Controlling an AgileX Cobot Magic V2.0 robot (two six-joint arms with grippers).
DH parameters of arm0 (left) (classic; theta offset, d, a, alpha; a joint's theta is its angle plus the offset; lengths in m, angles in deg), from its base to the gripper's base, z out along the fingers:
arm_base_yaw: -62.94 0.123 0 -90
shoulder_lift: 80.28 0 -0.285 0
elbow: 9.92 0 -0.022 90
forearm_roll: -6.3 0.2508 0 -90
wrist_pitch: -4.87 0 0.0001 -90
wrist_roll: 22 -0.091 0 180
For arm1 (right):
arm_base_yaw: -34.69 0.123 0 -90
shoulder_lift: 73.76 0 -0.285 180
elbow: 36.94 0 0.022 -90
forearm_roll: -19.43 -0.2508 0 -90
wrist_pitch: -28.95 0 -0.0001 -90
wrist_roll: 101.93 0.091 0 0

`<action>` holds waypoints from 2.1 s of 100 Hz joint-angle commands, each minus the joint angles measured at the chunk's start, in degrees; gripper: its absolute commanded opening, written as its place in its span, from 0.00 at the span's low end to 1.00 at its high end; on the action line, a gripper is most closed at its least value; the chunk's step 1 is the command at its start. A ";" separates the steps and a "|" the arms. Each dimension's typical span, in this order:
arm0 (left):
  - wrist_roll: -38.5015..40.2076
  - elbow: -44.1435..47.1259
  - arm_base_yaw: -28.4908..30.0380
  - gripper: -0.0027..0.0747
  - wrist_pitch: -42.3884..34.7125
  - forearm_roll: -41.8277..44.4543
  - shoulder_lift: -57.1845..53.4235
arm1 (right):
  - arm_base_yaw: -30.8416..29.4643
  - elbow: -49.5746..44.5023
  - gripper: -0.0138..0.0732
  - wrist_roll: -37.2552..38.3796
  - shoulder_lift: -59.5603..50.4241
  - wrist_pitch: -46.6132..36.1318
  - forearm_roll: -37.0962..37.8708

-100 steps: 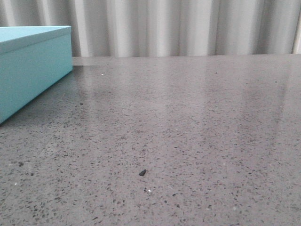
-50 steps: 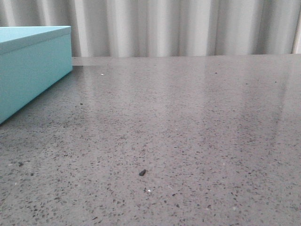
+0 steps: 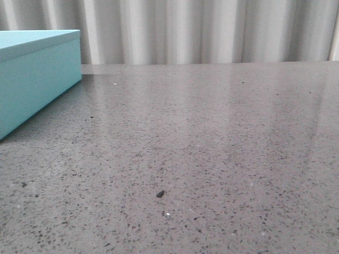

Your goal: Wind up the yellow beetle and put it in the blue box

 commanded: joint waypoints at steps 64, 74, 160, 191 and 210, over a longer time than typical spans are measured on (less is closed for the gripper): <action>0.32 15.31 0.02 0.01 -9.92 -8.20 -14.83 | -0.02 1.58 0.09 -0.63 -0.24 -2.65 0.54; 0.32 16.22 0.02 0.01 -9.84 -8.20 -14.83 | -0.02 1.58 0.09 -0.63 -0.24 -2.65 0.54; 2.87 21.89 0.16 0.01 -20.95 6.37 -18.13 | -0.02 1.58 0.09 -0.63 -0.24 -2.65 0.54; 32.33 32.10 0.16 0.01 -33.76 24.99 -23.60 | -0.02 1.58 0.09 -0.63 -0.24 -2.65 0.54; 32.33 33.81 0.16 0.01 -20.61 24.90 -23.49 | -0.02 1.58 0.09 -0.63 -0.24 -2.65 0.54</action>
